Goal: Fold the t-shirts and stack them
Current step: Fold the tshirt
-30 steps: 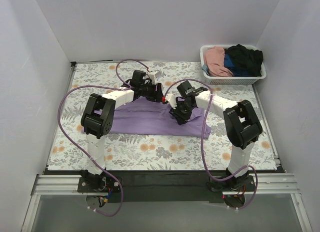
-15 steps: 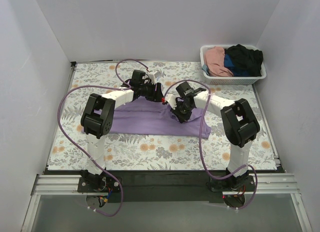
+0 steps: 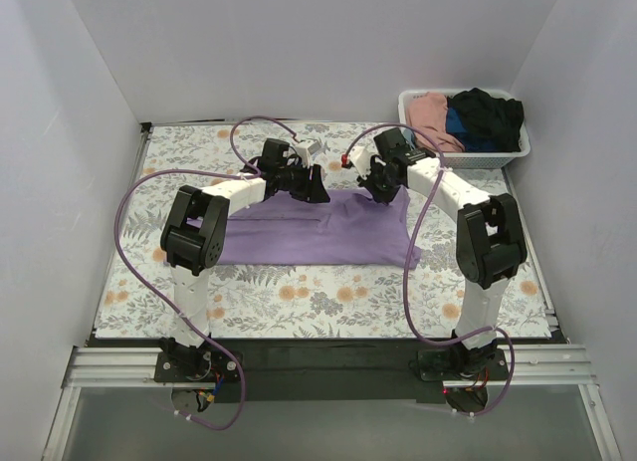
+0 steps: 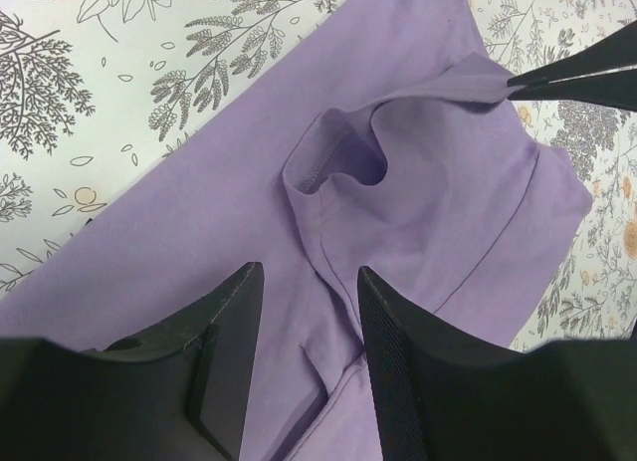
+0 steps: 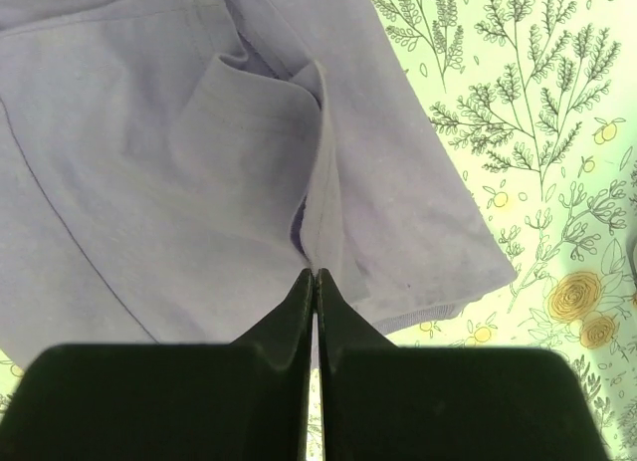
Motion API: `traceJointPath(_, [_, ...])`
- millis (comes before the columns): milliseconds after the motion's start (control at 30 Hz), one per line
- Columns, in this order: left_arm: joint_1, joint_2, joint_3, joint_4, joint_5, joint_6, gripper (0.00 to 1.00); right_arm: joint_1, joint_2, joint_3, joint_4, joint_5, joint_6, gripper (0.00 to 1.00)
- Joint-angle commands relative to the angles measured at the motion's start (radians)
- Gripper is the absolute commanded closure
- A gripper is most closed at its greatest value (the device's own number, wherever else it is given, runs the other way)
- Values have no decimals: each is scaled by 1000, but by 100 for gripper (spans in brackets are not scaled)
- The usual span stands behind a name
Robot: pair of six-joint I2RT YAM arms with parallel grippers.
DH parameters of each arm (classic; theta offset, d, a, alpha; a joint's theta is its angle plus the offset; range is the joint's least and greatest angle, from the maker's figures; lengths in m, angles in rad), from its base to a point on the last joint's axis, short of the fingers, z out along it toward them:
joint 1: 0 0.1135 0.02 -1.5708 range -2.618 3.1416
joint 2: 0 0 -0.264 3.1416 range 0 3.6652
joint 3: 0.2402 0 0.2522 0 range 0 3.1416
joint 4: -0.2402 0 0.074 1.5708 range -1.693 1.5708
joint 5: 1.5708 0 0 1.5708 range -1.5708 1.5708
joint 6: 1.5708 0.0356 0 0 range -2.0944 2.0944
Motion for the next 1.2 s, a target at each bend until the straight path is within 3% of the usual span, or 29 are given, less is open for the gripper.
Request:
traceJointPath(0, [5,-38,23,19,32,25,58,13,-11,27,-19,-7,-32,99])
traceJointPath(1167, [-59,158,177,-21,-6,32,62,-76,132,147,9,52,-6,99])
